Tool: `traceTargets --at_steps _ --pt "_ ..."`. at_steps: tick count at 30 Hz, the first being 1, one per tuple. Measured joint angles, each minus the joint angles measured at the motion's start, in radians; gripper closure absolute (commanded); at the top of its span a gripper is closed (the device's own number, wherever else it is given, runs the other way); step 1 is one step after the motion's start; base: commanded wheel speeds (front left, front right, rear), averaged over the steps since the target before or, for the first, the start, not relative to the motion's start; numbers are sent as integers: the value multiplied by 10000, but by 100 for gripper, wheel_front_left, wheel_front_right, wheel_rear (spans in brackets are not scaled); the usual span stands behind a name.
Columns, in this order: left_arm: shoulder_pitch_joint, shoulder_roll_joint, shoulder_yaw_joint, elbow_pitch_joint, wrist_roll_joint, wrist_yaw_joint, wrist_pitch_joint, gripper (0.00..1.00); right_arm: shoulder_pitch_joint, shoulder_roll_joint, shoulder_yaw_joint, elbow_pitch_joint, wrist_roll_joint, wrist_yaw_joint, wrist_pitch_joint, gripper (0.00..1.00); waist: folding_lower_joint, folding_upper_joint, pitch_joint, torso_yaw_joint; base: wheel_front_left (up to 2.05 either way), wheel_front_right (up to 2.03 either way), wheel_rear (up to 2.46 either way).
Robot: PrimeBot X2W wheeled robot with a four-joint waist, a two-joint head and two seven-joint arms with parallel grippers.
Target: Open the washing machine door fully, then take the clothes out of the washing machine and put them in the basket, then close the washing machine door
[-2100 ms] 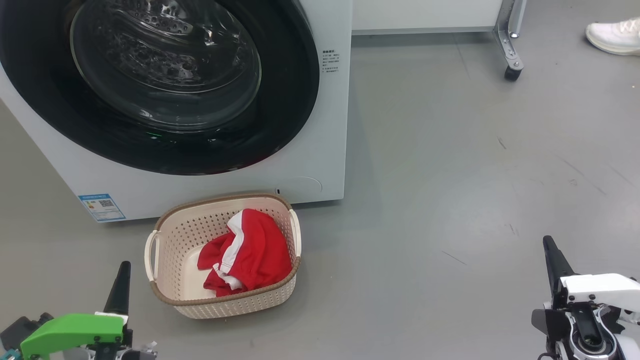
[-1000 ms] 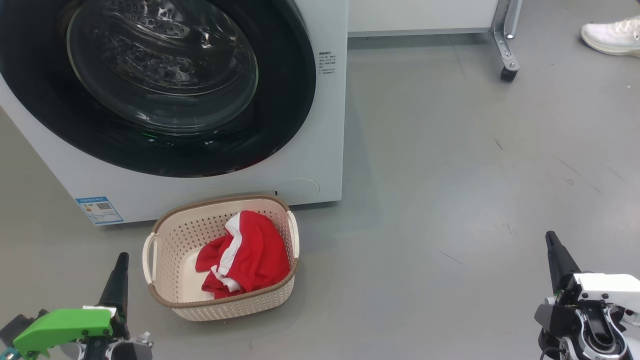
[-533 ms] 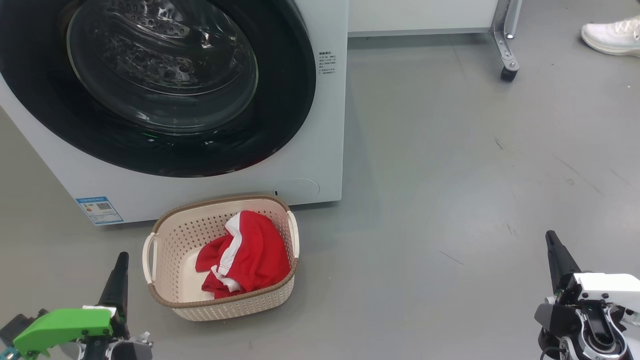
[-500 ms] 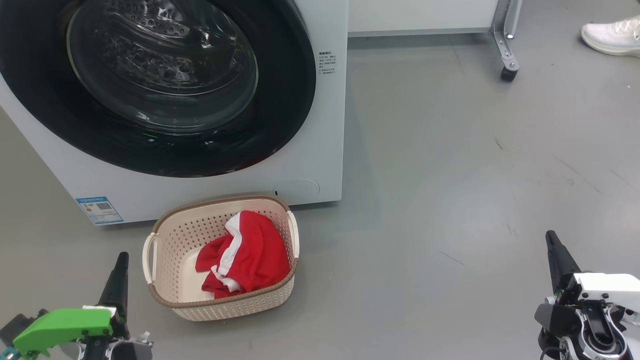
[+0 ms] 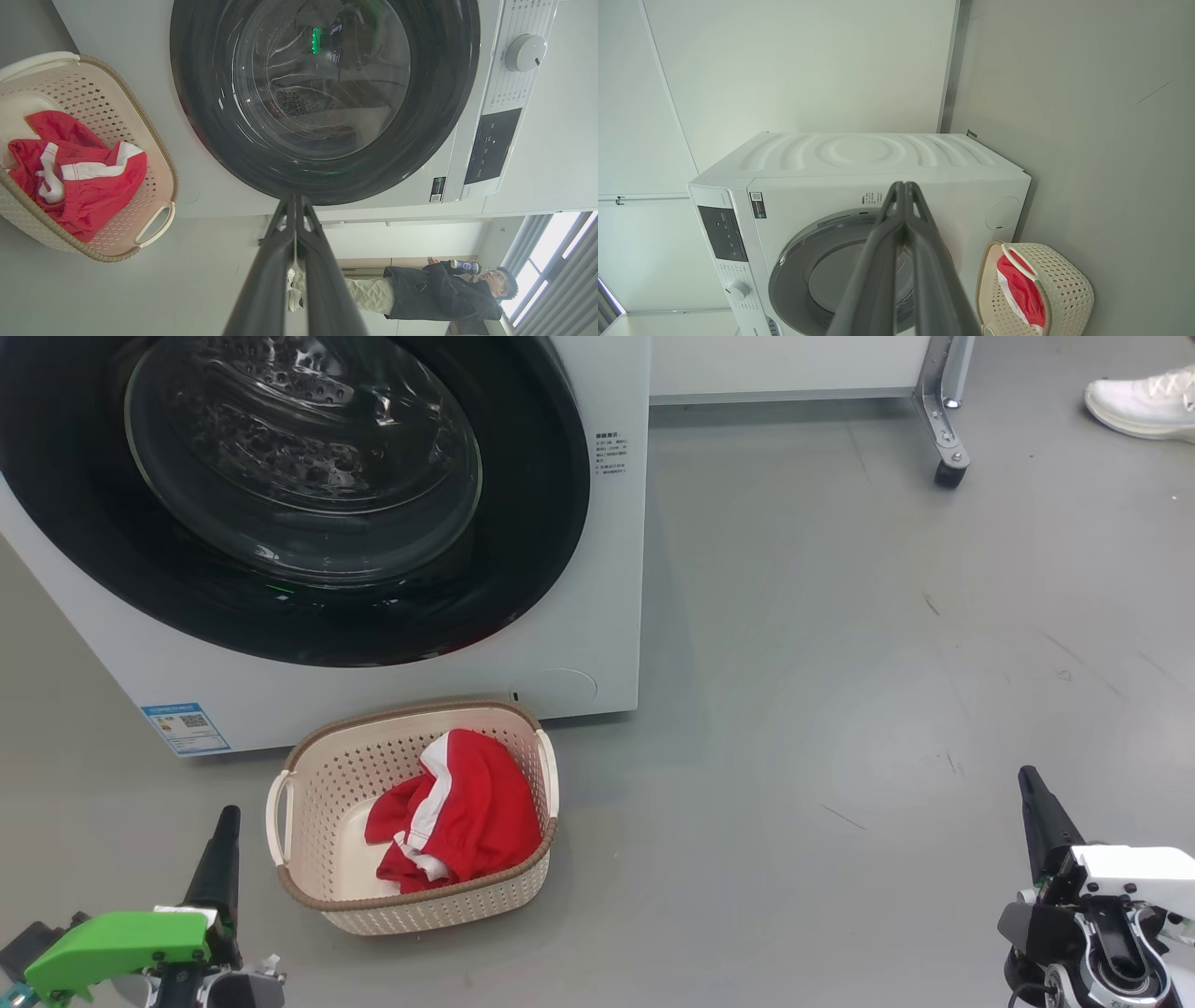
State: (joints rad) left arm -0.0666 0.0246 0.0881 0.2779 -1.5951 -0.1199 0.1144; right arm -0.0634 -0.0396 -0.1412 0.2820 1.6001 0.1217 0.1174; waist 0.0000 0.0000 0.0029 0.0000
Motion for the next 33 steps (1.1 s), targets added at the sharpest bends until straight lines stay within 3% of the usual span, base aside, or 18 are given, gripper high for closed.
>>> traceTargets --at_steps 33 --pt "0 0 -6 -13 -2 -2 -2 100 0 0 8 -10 0 0 -2 100 0 0 1 0 0 0 0"
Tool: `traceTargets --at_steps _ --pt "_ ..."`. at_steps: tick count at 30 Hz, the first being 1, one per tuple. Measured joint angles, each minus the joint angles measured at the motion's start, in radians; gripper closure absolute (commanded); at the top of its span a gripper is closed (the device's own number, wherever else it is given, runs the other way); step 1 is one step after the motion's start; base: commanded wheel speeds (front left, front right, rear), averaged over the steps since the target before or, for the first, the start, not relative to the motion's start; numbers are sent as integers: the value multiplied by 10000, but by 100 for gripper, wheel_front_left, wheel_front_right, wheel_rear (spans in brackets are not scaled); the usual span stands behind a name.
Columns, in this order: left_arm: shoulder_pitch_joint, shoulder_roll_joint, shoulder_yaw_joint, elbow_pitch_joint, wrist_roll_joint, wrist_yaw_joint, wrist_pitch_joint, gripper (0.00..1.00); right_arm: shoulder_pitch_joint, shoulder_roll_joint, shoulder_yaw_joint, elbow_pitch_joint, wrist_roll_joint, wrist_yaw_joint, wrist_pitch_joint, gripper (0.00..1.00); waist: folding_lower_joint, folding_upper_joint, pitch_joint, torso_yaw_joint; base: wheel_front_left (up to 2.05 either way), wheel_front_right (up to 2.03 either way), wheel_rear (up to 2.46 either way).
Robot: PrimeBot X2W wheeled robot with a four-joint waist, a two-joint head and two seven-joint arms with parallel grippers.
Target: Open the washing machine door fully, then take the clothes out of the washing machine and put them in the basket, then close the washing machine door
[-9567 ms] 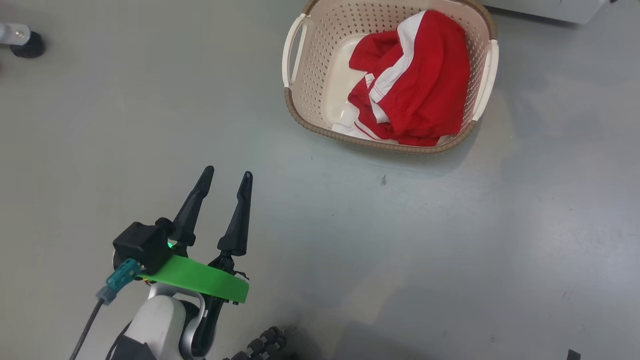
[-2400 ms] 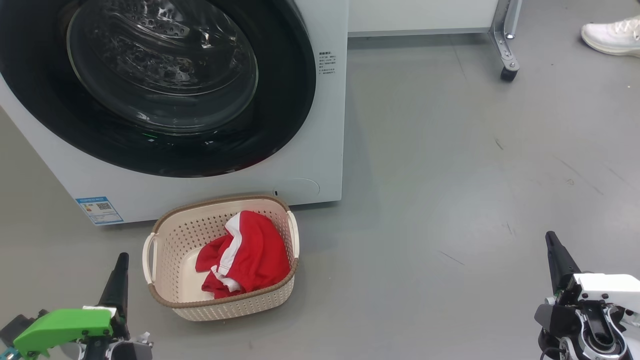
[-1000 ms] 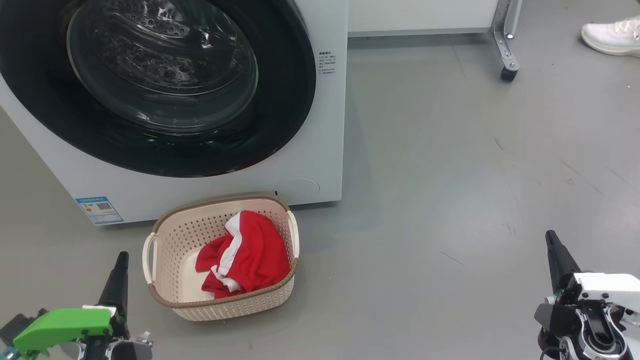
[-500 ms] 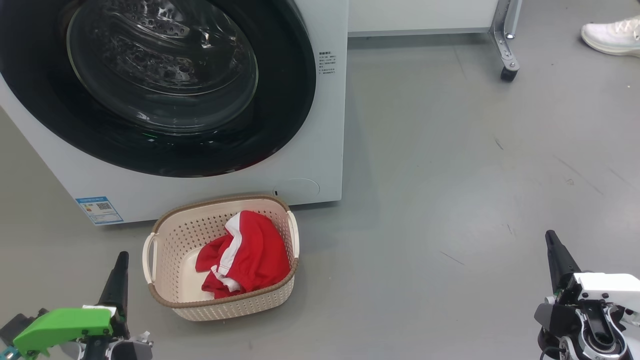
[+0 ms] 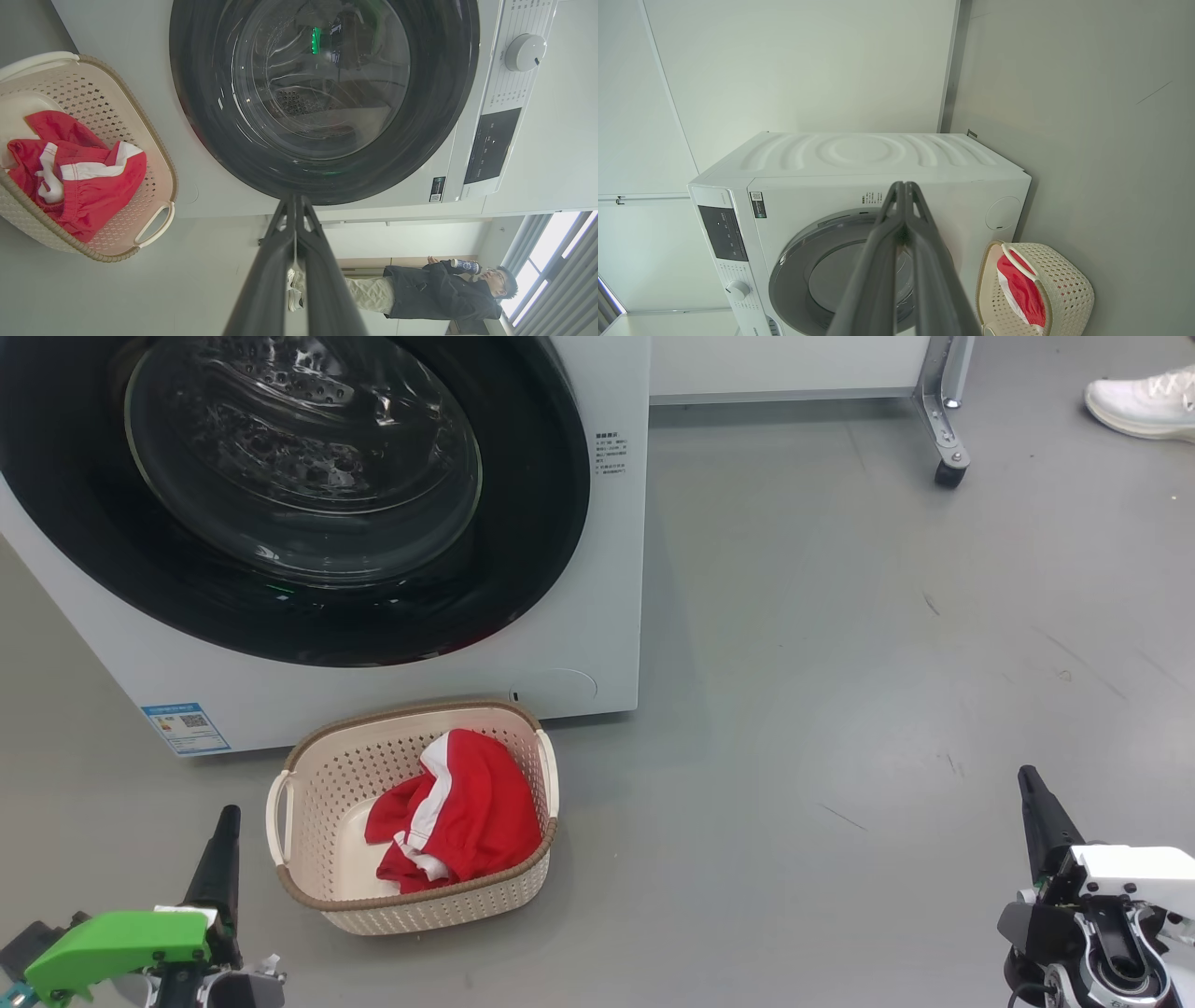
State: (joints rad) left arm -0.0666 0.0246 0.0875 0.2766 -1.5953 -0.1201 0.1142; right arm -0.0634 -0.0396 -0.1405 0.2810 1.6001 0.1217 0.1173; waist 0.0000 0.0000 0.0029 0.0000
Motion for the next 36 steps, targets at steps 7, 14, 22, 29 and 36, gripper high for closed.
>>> traceTargets --at_steps 7,14,22,29,36 --pt "0 2 -2 0 0 0 0 100 0 0 2 -2 0 0 0 100 0 0 0 0 0 0 0" --pt "0 2 -2 0 0 0 0 100 0 0 4 -4 0 0 0 100 0 0 0 0 0 0 0" --pt "0 2 -2 -2 -2 0 0 100 0 0 6 -4 0 0 0 100 0 0 0 0 0 0 0" --pt "0 2 -2 -4 -4 0 0 100 0 0 8 -4 0 0 0 100 0 0 0 0 0 0 0" --pt "0 2 -2 -4 -4 0 0 100 0 0 8 -6 0 0 -2 100 0 0 1 0 0 0 0"
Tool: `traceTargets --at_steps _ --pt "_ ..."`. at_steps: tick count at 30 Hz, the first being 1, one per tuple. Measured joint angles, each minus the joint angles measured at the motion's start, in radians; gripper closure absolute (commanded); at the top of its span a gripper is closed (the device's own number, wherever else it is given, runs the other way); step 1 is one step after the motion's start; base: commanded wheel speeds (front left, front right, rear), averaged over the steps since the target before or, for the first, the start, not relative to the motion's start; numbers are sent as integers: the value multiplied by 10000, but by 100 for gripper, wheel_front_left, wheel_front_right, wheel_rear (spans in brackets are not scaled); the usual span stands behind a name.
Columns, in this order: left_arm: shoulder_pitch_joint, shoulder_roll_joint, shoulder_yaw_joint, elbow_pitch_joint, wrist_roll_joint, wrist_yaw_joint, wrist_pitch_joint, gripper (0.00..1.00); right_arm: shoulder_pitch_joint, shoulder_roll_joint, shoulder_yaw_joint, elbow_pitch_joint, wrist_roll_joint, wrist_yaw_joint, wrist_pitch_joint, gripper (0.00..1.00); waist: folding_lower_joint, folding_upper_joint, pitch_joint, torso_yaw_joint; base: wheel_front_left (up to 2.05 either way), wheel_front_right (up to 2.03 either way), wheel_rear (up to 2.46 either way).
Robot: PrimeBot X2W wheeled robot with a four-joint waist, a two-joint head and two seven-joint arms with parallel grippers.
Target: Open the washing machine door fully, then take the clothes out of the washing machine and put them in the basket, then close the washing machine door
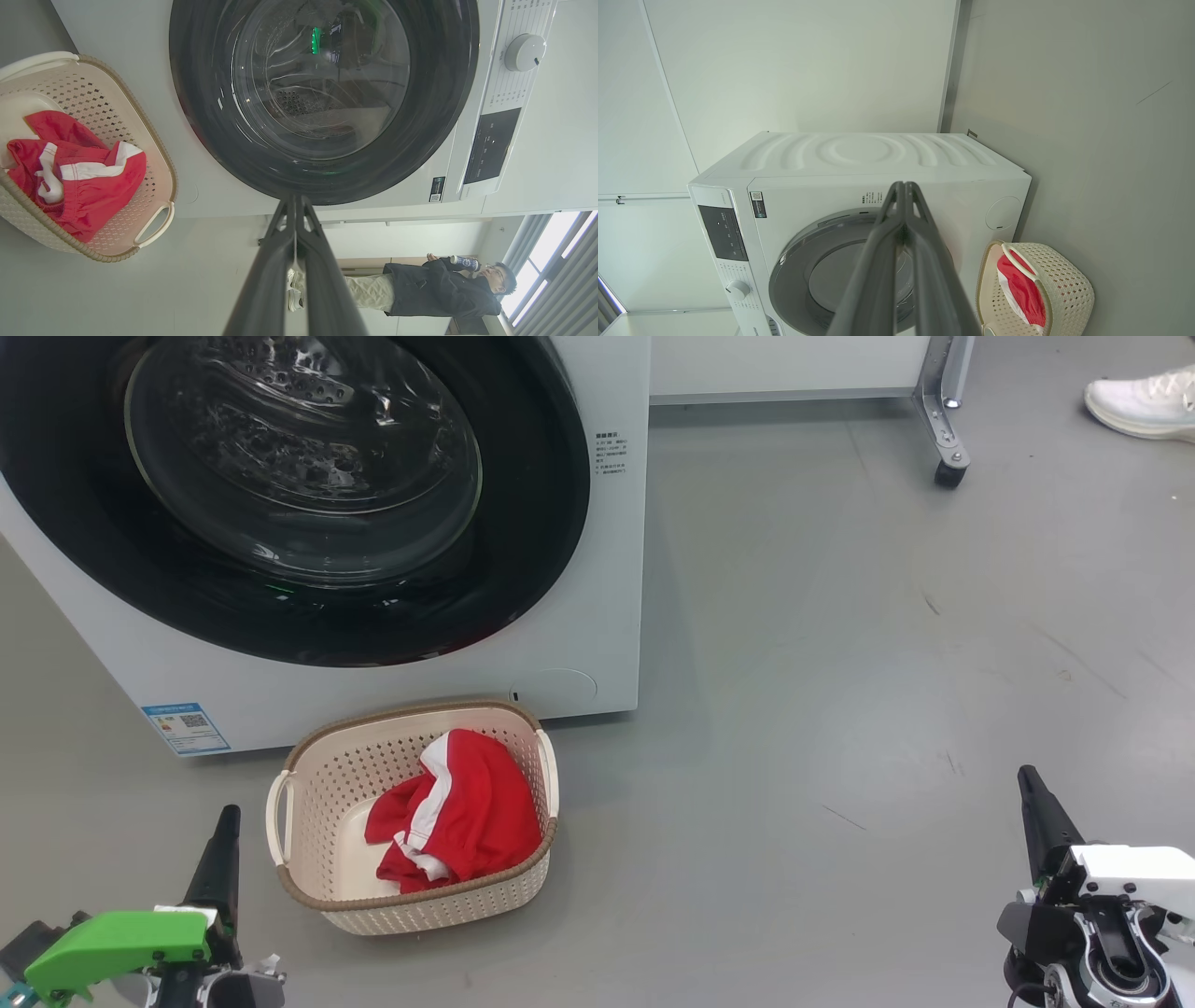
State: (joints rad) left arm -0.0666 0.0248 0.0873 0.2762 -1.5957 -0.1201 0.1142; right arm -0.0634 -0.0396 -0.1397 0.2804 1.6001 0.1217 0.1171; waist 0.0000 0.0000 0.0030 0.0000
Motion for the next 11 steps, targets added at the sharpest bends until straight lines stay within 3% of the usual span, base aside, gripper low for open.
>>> traceTargets --at_steps 11 --pt "0 0 0 -4 0 0 0 100 0 0 2 0 0 0 -2 100 0 0 0 0 0 0 0"
